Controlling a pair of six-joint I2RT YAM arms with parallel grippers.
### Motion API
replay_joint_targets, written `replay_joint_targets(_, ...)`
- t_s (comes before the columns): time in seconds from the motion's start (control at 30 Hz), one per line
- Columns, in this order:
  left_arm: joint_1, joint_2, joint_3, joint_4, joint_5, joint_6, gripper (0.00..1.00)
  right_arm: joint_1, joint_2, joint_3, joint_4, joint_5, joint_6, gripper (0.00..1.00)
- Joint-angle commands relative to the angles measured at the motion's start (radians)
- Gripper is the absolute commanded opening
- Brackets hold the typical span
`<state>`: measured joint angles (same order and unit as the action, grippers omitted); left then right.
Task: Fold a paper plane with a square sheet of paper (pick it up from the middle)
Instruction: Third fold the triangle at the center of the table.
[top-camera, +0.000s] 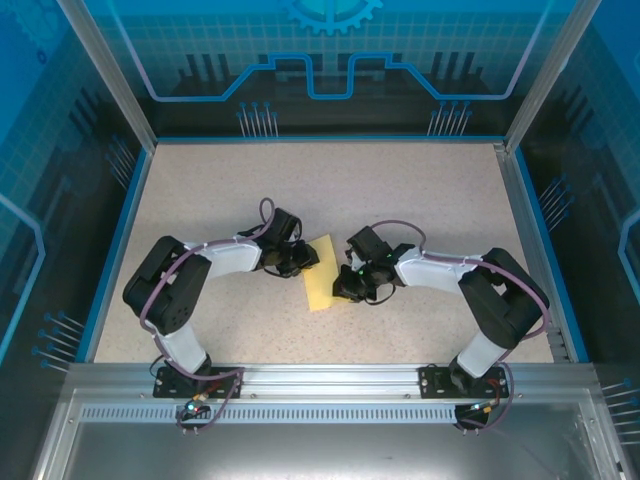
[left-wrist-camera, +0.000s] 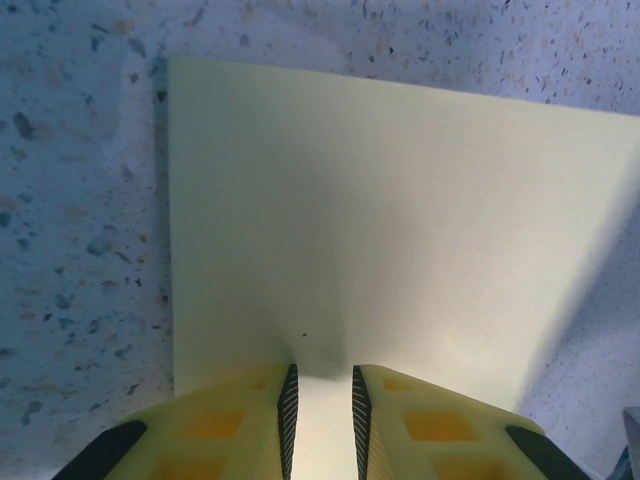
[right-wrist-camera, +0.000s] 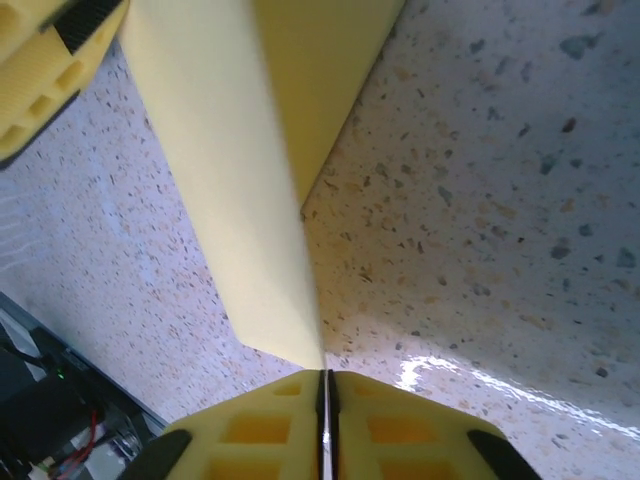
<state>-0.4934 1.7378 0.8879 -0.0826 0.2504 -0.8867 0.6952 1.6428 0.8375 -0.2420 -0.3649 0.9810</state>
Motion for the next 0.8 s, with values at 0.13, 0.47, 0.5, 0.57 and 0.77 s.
replay_joint_targets(0.13,0.009,0.011,-0.002,-0.03,-0.014,0.038,0.26,-0.031,-0.023,-0.028,0.032,-0.026,0.018,0.24)
replay_joint_targets(0.47,0.013,0.03,-0.001,-0.027,-0.012,0.04,0.26,-0.036,-0.069,-0.059,0.02,-0.031,0.043,0.22)
replay_joint_targets(0.5,0.013,0.031,-0.001,-0.028,-0.011,0.04,0.26,-0.036,-0.074,-0.062,0.02,-0.031,0.043,0.21)
replay_joint_targets(0.57,0.014,0.029,0.001,-0.026,-0.009,0.042,0.26,-0.036,-0.08,-0.067,0.021,-0.037,0.046,0.14)
replay_joint_targets(0.77,0.015,0.027,0.003,-0.028,-0.01,0.047,0.26,-0.033,-0.068,-0.047,0.08,-0.05,0.041,0.03)
